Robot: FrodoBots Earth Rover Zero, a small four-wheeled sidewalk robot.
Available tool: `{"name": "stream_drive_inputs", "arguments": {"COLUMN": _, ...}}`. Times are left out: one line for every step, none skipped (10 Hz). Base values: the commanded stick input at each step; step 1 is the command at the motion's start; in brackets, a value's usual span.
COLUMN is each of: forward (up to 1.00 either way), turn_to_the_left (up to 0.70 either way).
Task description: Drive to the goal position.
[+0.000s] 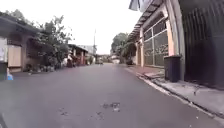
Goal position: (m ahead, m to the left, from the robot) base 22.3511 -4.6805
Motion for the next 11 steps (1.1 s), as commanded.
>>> {"name": "stream_drive_inputs", "arguments": {"forward": 1.0, "turn_to_the_left": 0.0}}
{"name": "stream_drive_inputs", "arguments": {"forward": 1.0, "turn_to_the_left": 0.0}}
{"name": "stream_drive_inputs", "arguments": {"forward": 1.0, "turn_to_the_left": 0.0}}
{"name": "stream_drive_inputs", "arguments": {"forward": 1.0, "turn_to_the_left": 0.0}}
{"name": "stream_drive_inputs", "arguments": {"forward": 1.0, "turn_to_the_left": 0.0}}
{"name": "stream_drive_inputs", "arguments": {"forward": 1.0, "turn_to_the_left": 0.0}}
{"name": "stream_drive_inputs", "arguments": {"forward": 1.0, "turn_to_the_left": 0.0}}
{"name": "stream_drive_inputs", "arguments": {"forward": 1.0, "turn_to_the_left": 0.0}}
{"name": "stream_drive_inputs", "arguments": {"forward": 1.0, "turn_to_the_left": 0.0}}
{"name": "stream_drive_inputs", "arguments": {"forward": 1.0, "turn_to_the_left": 0.0}}
{"name": "stream_drive_inputs", "arguments": {"forward": 1.0, "turn_to_the_left": 0.0}}
